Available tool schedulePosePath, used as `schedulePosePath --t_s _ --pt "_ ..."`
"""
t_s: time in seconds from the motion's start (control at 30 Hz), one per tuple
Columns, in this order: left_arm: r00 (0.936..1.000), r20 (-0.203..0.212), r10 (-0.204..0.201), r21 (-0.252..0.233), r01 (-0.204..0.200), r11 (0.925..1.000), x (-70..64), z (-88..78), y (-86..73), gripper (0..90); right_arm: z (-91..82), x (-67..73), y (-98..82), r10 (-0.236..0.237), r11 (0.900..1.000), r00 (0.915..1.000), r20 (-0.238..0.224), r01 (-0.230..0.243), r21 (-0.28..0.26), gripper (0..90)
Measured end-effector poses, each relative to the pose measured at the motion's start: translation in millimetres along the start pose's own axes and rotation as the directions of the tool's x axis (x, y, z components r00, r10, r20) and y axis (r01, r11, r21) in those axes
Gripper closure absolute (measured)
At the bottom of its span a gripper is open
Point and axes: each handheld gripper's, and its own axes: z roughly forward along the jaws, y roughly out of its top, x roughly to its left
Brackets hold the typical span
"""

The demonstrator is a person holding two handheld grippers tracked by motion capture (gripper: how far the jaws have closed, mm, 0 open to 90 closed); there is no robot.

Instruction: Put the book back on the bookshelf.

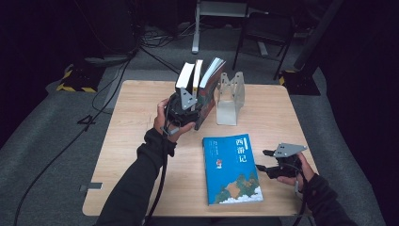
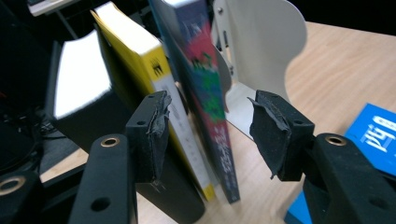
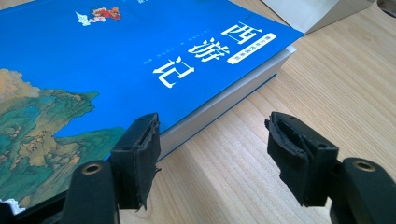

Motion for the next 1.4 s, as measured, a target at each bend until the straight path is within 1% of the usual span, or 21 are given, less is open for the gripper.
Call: schedulePosePath --t_s 0.2,0.23,0.33,0.4,0.47,0.63,0.67,0.7,0.73,0.83,0.9,0.93,1.0,1.03,1.07,1.1,1.13,1.17,1.2,1.3,1.4 --pt "0.9979 0.058 0.026 0.048 -0.029 0.9984 -13.7 -2.7 -22.5 45.2 -1.1 0.8 0.1 -0.002 1.0 1.0 -0.003 0.002 -0.004 35.0" --pt "0.9979 0.058 0.026 0.048 -0.029 0.9984 -13.7 -2.7 -22.5 45.1 -1.1 0.8 0.1 -0.002 1.0 1.0 -0.003 0.002 -0.004 35.0" --pt "0.9949 0.091 0.043 0.075 -0.05 0.9959 -21.3 -4.3 -35.9 45.5 -1.0 0.9 0.2 -0.002 1.0 1.0 -0.006 0.002 -0.004 35.0" --pt "0.9912 0.123 0.05 0.092 -0.061 0.9938 -27.7 -5.7 -47.4 45.9 -0.8 1.1 0.1 -0.003 1.0 1.0 -0.005 0.003 -0.003 35.0" --pt "0.9883 0.135 0.071 0.111 -0.086 0.99 -34.2 -7.8 -56.9 45.3 -1.6 1.5 -0.3 0.001 1.0 1.0 -0.007 -0.001 -0.003 35.0" --pt "0.9801 0.183 0.078 0.136 -0.104 0.9852 -46.4 -17.0 -77.3 43.5 -4.5 3.9 -3.5 0.009 1.0 0.9999 -0.013 -0.009 -0.009 35.0" --pt "0.9769 0.197 0.084 0.146 -0.114 0.9828 -49.7 -20.1 -82.4 43.3 -5.1 4.5 -4.3 0.01 1.0 0.9999 -0.013 -0.01 -0.01 35.0" --pt "0.9754 0.207 0.076 0.149 -0.109 0.9829 -52.8 -22.4 -86.7 43.0 -5.8 5.4 -5.8 0.017 1.0 0.9996 -0.022 -0.017 -0.012 35.0" --pt "0.9716 0.223 0.078 0.155 -0.114 0.9813 -55.4 -24.6 -90.7 42.7 -6.3 6.8 -7.0 0.02 1.0 0.9994 -0.026 -0.02 -0.011 35.0" --pt "0.9645 0.249 0.088 0.176 -0.135 0.9751 -64.6 -29.7 -103.0 42.0 -7.9 10.0 -10.5 0.012 1.0 0.9994 -0.033 -0.013 -0.007 35.0" --pt "0.9594 0.268 0.089 0.188 -0.142 0.9718 -70.1 -32.5 -111.2 41.2 -8.9 12.1 -12.7 0.018 1.0 0.9991 -0.039 -0.019 -0.007 34.9" --pt "0.9592 0.273 0.073 0.192 -0.129 0.9729 -72.8 -33.8 -115.7 40.9 -9.5 13.0 -14.1 0.021 1.0 0.9988 -0.045 -0.021 -0.006 34.9" --pt "0.9528 0.298 0.06 0.204 -0.125 0.971 -77.7 -36.0 -123.4 40.1 -9.5 15.2 -17.0 0.023 1.0 0.9982 -0.055 -0.023 0.001 34.8" --pt "0.9528 0.298 0.058 0.212 -0.125 0.9693 -79.9 -37.1 -125.3 39.7 -9.6 16.7 -19.2 0.018 1.0 0.9978 -0.063 -0.018 0.006 34.8" --pt "0.9485 0.313 0.047 0.215 -0.119 0.9692 -83.5 -39.3 -127.8 39.2 -9.8 17.6 -20.5 0.023 1.0 0.9973 -0.069 -0.023 0.01 34.8" --pt "0.9419 0.334 0.036 0.214 -0.112 0.9704 -86.7 -41.5 -129.8 38.3 -9.5 19.1 -23.0 0.025 1.0 0.9964 -0.08 -0.024 0.012 34.8" --pt "0.9384 0.345 0.025 0.217 -0.105 0.9705 -90.7 -43.4 -132.0 37.4 -9.5 20.8 -24.9 0.019 1.0 0.9953 -0.095 -0.017 0.017 34.8" --pt "0.9327 0.36 0.021 0.224 -0.108 0.9685 -94.9 -44.9 -134.2 36.6 -9.5 22.8 -26.7 0.006 1.0 0.9945 -0.105 -0.004 0.021 34.8" --pt "0.924 0.382 0.015 0.229 -0.111 0.9671 -99.5 -46.3 -136.4 35.8 -10.3 24.7 -28.5 -0.003 1.0 0.9937 -0.112 0.005 0.022 34.9" --pt "0.907 0.421 0.015 0.244 -0.129 0.9612 -113.1 -50.4 -141.9 31.4 -13.4 26.6 -34.7 -0.009 1.0 0.9882 -0.153 0.011 0.013 34.2" --pt "0.8857 0.464 0.021 0.253 -0.155 0.955 -125.5 -54.0 -145.9 29.2 -14.9 28.7 -40.3 -0.018 0.999 0.9863 -0.164 0.023 0.03 34.2"
